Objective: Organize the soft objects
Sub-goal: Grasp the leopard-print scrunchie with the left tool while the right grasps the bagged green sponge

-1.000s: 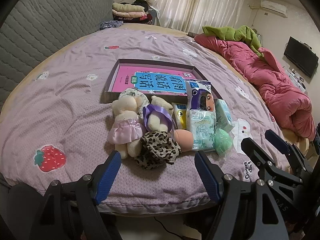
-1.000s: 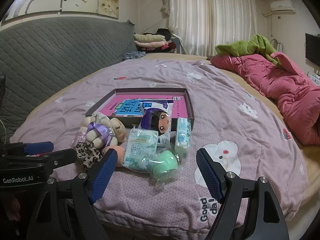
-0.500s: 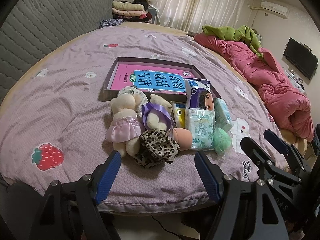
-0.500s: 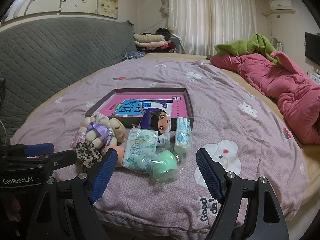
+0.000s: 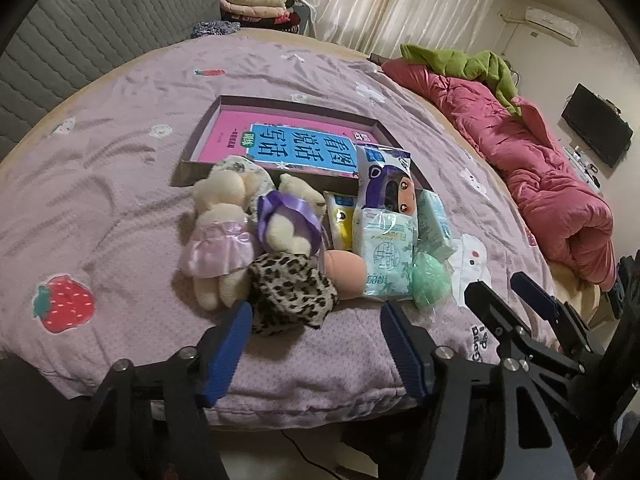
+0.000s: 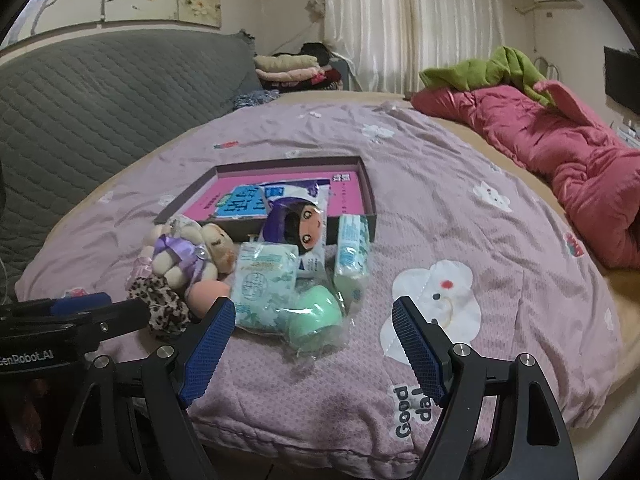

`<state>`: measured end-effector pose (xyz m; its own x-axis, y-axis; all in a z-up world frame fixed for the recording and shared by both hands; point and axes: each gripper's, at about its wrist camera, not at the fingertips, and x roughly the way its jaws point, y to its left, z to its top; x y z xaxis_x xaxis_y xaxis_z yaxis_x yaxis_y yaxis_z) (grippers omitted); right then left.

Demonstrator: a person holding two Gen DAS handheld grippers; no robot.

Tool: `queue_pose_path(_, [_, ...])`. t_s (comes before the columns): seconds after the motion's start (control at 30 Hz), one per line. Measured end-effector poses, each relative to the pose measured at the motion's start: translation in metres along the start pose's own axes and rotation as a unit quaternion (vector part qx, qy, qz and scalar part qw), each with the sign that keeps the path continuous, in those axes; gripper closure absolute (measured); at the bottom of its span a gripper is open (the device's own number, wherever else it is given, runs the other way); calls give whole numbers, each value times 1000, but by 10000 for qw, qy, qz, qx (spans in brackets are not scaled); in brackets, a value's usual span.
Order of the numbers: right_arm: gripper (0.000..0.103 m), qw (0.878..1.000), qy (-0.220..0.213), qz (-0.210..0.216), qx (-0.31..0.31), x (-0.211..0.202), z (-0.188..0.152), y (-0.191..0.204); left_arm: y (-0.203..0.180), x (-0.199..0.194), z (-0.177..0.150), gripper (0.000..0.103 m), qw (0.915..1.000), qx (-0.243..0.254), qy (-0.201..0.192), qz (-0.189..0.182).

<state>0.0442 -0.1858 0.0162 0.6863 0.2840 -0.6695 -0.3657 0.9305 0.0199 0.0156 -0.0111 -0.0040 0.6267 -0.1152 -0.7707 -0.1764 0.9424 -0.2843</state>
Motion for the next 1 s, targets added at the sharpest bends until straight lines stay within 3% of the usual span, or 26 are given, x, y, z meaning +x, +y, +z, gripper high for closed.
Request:
queue_pose_path(0.17, [21, 9998, 101, 5, 157, 6, -1, -9, -3, 17, 2, 47, 9997, -140, 211, 37])
queue_pose_path(0.33, [21, 9993, 264, 39, 248, 16, -2, -14, -3, 28, 6, 65, 9990, -287, 348, -26])
queue_pose_path(0.53, [21, 9971, 647, 279, 290, 36, -6, -15, 7, 43, 11, 67, 9960, -581, 593, 323])
queue_pose_path(0.7, [21, 9953, 788, 396, 406, 52, -7, -17, 12, 53, 12, 67, 9950, -652, 664, 350])
queue_pose_path(0.8, [21, 9935, 936, 453, 452, 64, -8, -18, 18, 56, 14, 81, 9948, -712, 683, 266])
queue_pose_path(0.87, [21, 9927, 1020, 420, 486, 70, -9, -21, 22, 57, 14, 86, 9947, -746, 685, 203])
queue_pose_path(1.0, [38, 9921, 1068, 417, 509, 78, -10, -24, 22, 55, 15, 91, 9954, -661, 678, 175])
